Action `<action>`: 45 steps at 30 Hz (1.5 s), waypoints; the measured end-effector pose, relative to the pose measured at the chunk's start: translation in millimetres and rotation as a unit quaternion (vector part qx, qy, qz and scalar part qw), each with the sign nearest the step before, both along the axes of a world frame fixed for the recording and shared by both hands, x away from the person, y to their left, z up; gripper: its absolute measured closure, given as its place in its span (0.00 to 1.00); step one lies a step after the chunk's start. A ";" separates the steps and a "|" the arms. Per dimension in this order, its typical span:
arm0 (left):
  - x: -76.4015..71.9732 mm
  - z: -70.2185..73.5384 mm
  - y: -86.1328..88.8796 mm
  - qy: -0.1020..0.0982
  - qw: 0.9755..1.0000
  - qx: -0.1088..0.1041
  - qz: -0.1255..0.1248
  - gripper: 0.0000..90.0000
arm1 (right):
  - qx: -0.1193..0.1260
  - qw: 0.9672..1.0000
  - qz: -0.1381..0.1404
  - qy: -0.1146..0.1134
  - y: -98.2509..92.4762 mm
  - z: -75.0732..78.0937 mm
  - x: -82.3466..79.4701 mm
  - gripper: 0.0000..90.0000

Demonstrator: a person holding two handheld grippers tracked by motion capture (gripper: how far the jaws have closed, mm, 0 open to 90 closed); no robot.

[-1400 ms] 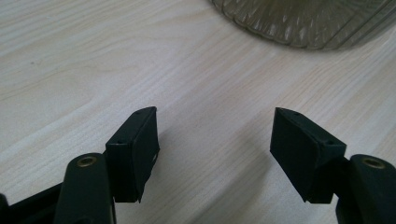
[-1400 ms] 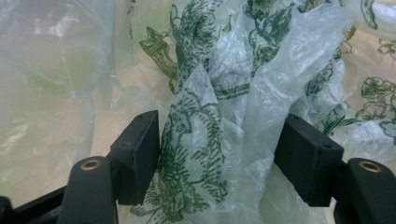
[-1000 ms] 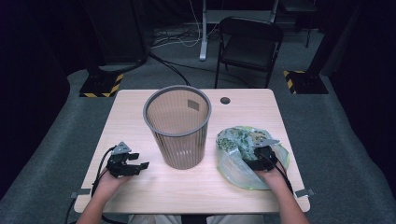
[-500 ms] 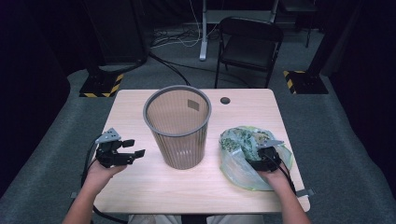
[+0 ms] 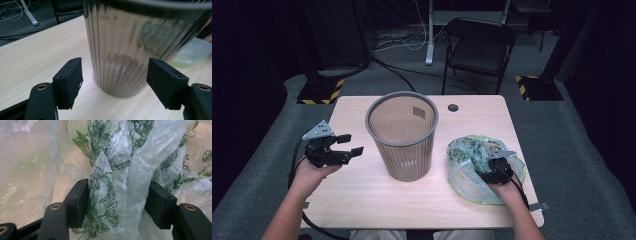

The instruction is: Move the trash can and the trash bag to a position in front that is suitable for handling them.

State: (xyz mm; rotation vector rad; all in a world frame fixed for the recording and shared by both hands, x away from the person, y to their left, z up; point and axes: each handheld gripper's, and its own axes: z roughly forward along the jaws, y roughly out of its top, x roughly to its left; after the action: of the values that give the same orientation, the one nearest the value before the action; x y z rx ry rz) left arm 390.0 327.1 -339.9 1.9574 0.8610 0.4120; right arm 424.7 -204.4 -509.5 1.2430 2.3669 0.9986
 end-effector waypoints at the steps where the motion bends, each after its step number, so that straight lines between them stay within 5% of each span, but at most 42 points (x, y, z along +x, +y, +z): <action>1: 0.0 5.2 -0.4 -0.004 1.000 -0.002 -0.002 0.31 | 0.000 1.000 0.000 0.000 0.2 -0.1 0.0 0.43; 10: 6.7 44.6 -7.4 -0.029 0.999 -0.029 -0.009 0.30 | 0.000 1.000 -0.001 0.000 -0.4 -0.1 0.3 0.43; 14: 13.7 50.9 -8.8 -0.027 0.998 -0.050 -0.011 0.30 | 0.000 1.000 -0.001 0.001 -1.2 -0.4 0.7 0.43; 18: 24.1 47.4 -14.9 -0.024 0.999 -0.044 -0.004 0.30 | 0.000 1.000 -0.001 0.000 -1.6 -0.4 0.7 0.43; 24: 50.5 31.7 -26.4 -0.002 0.998 -0.067 0.012 0.31 | 0.002 1.000 -0.002 0.000 -2.0 -0.8 0.8 0.43; 32: 69.8 18.2 -45.6 0.007 0.999 -0.045 0.011 0.29 | 0.002 1.000 -0.001 -0.001 -4.1 -1.8 -0.1 0.43; 38: 73.3 14.5 -56.8 0.004 0.999 -0.032 0.015 0.26 | 0.004 1.000 -0.004 -0.003 -7.3 -2.2 -0.9 0.43; 45: 67.0 17.6 -53.8 0.002 0.999 -0.036 0.009 0.36 | 0.003 1.000 -0.006 -0.003 -7.9 -2.9 -0.9 0.43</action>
State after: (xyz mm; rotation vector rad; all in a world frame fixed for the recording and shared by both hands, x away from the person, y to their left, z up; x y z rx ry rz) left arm 457.0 273.3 -322.4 1.8854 0.8853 0.3834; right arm 423.8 -212.4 -512.4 1.2537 2.3517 1.0060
